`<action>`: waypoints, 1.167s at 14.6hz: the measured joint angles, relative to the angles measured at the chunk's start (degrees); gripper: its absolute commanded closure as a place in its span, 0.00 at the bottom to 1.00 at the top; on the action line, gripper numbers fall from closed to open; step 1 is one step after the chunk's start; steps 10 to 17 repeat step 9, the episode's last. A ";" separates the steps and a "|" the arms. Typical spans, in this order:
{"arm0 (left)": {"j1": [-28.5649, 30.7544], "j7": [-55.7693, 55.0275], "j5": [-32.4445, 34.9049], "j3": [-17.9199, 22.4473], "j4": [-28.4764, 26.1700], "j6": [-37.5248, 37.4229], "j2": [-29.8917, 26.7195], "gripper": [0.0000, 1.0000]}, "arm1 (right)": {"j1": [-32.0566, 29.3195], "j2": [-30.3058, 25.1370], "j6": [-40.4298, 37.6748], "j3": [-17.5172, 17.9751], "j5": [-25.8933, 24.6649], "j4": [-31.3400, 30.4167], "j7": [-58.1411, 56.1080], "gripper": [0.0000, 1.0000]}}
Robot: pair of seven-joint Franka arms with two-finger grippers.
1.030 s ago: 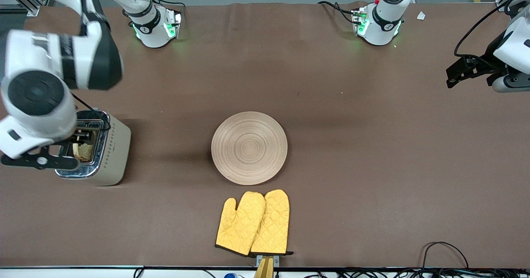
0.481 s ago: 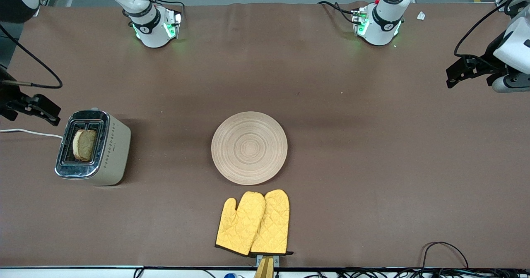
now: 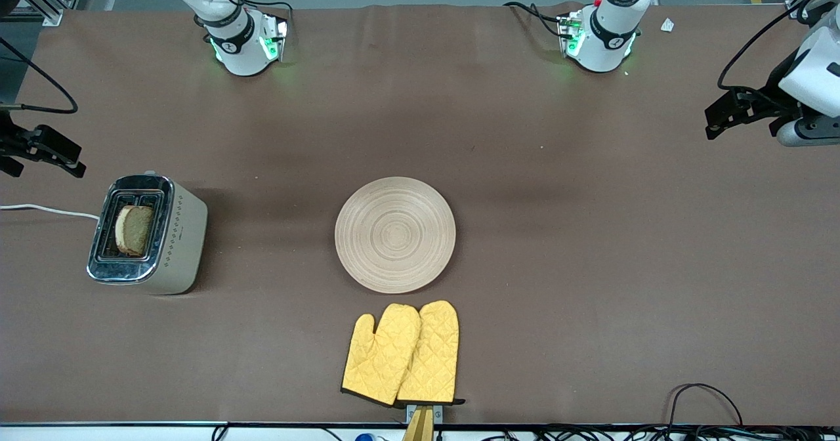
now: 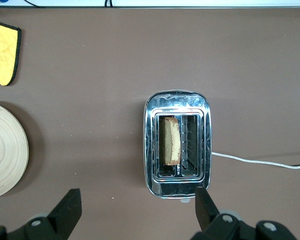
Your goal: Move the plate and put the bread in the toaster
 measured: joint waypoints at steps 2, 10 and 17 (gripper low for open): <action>-0.30 0.00 0.00 -0.34 0.00 0.00 0.00 0.00 | -0.01 -1.04 1.13 0.04 1.25 -2.14 -0.08 0.00; -0.36 -0.09 -0.03 -0.90 0.37 0.00 0.00 0.00 | 0.14 -2.35 3.65 0.71 1.70 -4.88 -0.16 0.00; -0.36 -0.09 -0.03 -0.90 0.37 0.00 0.00 0.00 | 0.14 -2.35 3.65 0.71 1.70 -4.88 -0.16 0.00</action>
